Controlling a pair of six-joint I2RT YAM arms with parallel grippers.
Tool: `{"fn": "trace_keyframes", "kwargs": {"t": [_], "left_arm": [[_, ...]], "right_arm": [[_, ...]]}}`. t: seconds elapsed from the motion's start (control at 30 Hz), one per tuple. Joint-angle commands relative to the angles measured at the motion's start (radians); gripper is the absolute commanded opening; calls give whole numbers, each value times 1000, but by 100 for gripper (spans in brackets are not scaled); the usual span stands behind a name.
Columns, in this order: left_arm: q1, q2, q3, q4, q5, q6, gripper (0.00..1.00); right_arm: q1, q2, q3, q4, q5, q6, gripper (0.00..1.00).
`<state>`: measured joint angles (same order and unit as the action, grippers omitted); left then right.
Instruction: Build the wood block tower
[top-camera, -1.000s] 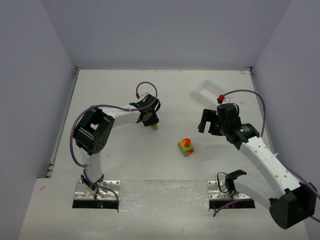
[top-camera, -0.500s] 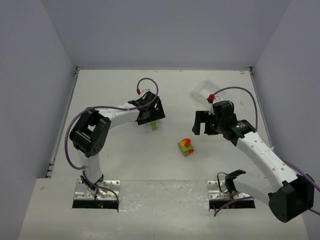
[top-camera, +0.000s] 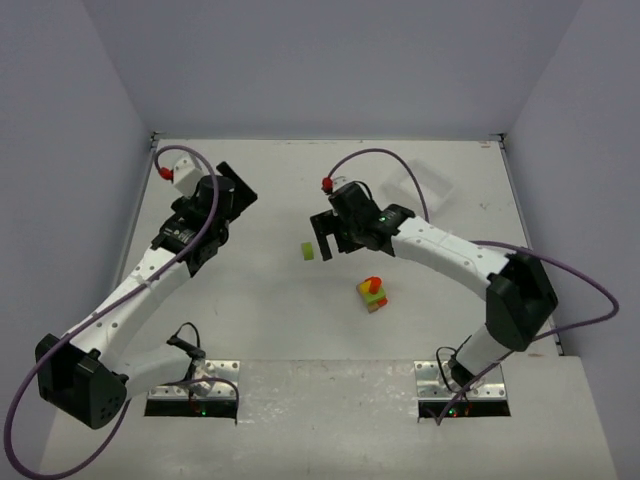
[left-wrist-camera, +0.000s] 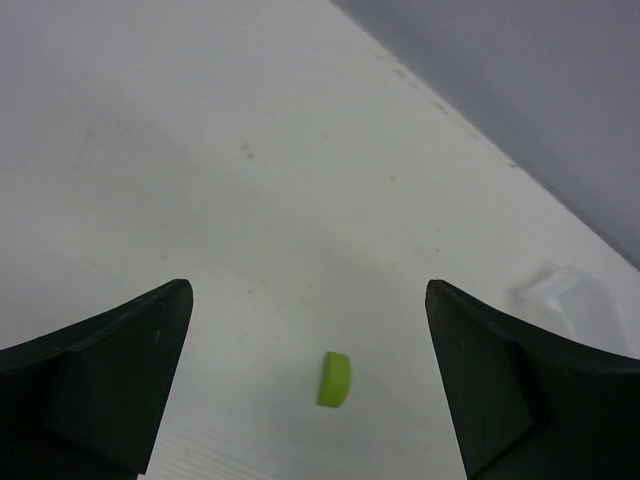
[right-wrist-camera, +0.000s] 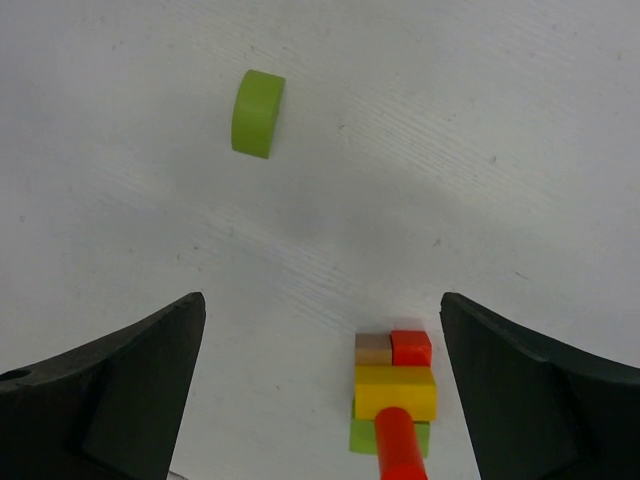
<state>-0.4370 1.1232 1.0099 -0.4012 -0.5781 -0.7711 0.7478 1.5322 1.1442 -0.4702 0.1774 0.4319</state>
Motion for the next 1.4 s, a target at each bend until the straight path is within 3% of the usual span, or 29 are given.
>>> {"fn": "trace_keyframes", "kwargs": {"t": [0.0, 0.3, 0.4, 0.47, 0.77, 1.0, 1.2, 1.37], "left_arm": [[75, -20, -144, -51, -37, -68, 100], [81, -14, -142, -56, -39, -87, 100], [81, -11, -142, -58, -47, -91, 100], [81, -13, -143, -59, -54, -91, 100], [81, -14, -146, -48, -48, -93, 100], [81, -14, -150, -41, -25, -91, 100], [81, -19, -153, -39, -6, -88, 100], [81, -29, -170, -22, -6, -75, 100]], "right_arm": [[58, 217, 177, 56, 105, 46, 99], [85, 571, 472, -36, 178, 106, 97], [85, 621, 503, -34, 169, 118, 88], [87, 638, 506, -31, 169, 128, 74], [86, 673, 498, -17, 139, 141, 47], [87, 686, 494, -13, 128, 159, 38], [90, 642, 453, 36, 149, 152, 19], [93, 527, 416, 56, 160, 51, 15]]}}
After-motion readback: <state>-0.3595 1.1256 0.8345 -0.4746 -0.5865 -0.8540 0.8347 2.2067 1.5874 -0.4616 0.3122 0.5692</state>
